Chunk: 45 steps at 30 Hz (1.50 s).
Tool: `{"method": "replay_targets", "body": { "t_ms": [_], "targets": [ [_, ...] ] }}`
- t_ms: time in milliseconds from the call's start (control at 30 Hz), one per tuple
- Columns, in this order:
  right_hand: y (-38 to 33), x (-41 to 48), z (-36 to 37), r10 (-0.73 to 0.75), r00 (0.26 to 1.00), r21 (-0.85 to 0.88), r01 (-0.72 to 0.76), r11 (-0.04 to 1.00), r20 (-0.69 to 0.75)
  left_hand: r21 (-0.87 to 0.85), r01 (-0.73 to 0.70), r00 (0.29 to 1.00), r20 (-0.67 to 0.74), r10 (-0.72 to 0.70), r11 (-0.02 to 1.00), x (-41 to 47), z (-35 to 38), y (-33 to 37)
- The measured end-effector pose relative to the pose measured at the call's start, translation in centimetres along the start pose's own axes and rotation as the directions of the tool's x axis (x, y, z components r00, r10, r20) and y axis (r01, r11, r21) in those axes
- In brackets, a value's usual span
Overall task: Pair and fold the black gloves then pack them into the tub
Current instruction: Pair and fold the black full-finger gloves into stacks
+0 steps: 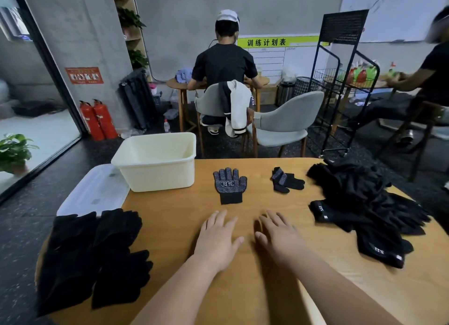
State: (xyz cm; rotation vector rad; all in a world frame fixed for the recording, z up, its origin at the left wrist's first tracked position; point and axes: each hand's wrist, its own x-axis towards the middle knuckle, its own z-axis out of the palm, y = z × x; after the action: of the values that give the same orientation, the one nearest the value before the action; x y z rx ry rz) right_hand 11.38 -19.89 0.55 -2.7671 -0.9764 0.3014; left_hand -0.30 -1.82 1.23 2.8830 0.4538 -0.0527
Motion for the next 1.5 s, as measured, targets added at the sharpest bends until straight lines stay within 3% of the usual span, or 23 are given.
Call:
{"method": "replay_targets", "body": {
  "t_ms": [567, 800, 1167, 1500],
  "targets": [
    [4.2, 7.8, 0.8, 0.111, 0.971, -0.041, -0.122, 0.992, -0.210, 0.071, -0.003, 0.994, -0.110, 0.011, 0.997, 4.1, 3.4, -0.8],
    [3.9, 11.2, 0.5, 0.188, 0.962, -0.070, -0.205, 0.976, -0.199, 0.034, 0.004, 0.987, -0.158, 0.001, 0.999, 4.0, 3.1, -0.9],
    [2.8, 6.5, 3.0, -0.029, 0.902, -0.078, -0.005, 0.997, -0.431, 0.081, -0.019, 0.988, -0.153, 0.031, 0.997, 3.5, 2.6, -0.4],
    [0.9, -1.3, 4.4, -0.130, 0.844, -0.114, 0.082, 0.990, -0.520, 0.103, -0.064, 0.991, -0.113, 0.075, 0.993, -0.3, 2.2, -0.3]
  ]
}}
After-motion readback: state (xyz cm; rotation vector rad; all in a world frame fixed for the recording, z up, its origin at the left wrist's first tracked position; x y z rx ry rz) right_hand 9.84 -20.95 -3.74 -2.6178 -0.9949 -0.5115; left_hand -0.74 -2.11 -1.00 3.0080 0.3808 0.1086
